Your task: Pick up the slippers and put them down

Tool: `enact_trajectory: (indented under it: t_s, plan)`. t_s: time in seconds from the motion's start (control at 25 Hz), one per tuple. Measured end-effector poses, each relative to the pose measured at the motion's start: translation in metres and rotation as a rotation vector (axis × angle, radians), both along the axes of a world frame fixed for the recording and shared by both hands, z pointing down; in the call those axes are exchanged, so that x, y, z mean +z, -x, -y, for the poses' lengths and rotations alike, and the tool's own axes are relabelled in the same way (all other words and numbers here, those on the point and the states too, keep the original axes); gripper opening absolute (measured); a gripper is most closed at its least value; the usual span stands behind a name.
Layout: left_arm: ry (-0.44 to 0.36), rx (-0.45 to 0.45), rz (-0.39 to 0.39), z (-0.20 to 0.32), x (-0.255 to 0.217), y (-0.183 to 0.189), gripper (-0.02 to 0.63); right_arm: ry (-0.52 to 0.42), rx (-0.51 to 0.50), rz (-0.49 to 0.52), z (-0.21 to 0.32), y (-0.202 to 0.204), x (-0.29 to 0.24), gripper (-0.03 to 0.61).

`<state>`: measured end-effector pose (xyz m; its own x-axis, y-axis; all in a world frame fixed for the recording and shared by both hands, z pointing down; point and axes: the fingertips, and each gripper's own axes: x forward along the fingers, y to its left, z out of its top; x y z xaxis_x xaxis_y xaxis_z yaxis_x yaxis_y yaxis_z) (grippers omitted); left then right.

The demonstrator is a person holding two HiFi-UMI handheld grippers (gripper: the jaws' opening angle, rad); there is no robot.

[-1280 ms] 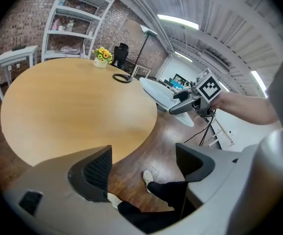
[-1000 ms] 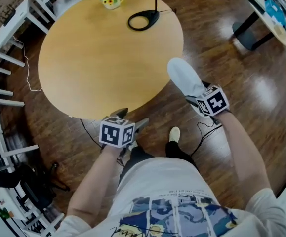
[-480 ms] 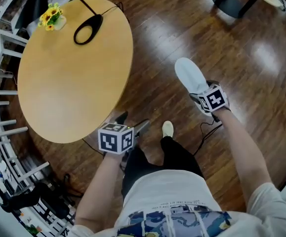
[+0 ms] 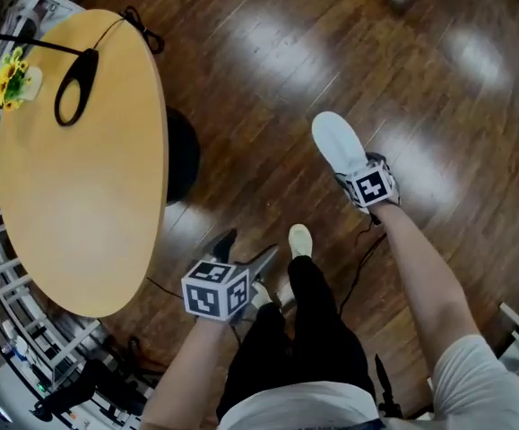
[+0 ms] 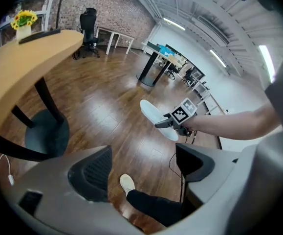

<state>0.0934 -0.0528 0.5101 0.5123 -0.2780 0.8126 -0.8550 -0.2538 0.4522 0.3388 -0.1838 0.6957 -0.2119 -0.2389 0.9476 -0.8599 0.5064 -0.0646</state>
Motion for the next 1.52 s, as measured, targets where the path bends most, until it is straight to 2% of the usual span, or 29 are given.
enact_trajectory:
  t_s: [0.28,0.4,0.52,0.68,0.8,0.84,0.88,0.96,1.12,1.2,1.28,1.36,1.52]
  plan:
    - [0.042,0.03,-0.053,-0.006,0.131,-0.038,0.41,0.053,0.104,-0.018,0.014,-0.019,0.213,0.445]
    - [0.077,0.046,-0.091,-0.03,0.181,-0.049,0.41,0.086,0.13,-0.031,-0.001,-0.023,0.307,0.445]
    - [0.111,0.07,-0.082,-0.055,0.223,-0.044,0.41,0.123,0.149,-0.016,-0.024,-0.017,0.387,0.445]
    - [0.134,0.075,-0.05,-0.074,0.282,-0.029,0.407,0.141,0.147,-0.019,-0.04,-0.014,0.471,0.447]
    - [0.145,0.046,-0.084,-0.079,0.315,-0.029,0.406,0.124,0.156,-0.002,-0.04,-0.01,0.506,0.462]
    - [0.145,0.04,-0.098,-0.08,0.321,-0.03,0.407,0.128,0.166,0.003,-0.043,-0.009,0.512,0.491]
    - [0.143,0.038,-0.106,-0.082,0.324,-0.031,0.405,0.137,0.178,0.006,-0.046,-0.008,0.515,0.527]
    - [0.139,0.044,-0.113,-0.085,0.324,-0.03,0.407,0.171,0.197,0.017,-0.06,-0.003,0.511,0.551]
    - [0.111,0.054,-0.129,-0.081,0.285,-0.024,0.407,0.233,0.176,0.023,-0.09,0.007,0.462,0.551]
    - [0.09,0.049,-0.136,-0.077,0.257,-0.019,0.405,0.22,0.162,0.034,-0.093,0.013,0.421,0.55]
    - [0.084,0.039,-0.137,-0.08,0.22,-0.014,0.407,0.245,0.14,0.04,-0.114,0.019,0.373,0.533]
    - [0.077,0.036,-0.134,-0.087,0.177,-0.006,0.405,0.268,0.114,0.022,-0.139,0.019,0.319,0.498]
    - [-0.024,0.015,-0.119,-0.078,0.095,0.015,0.405,0.175,0.064,0.031,-0.117,0.035,0.208,0.497]
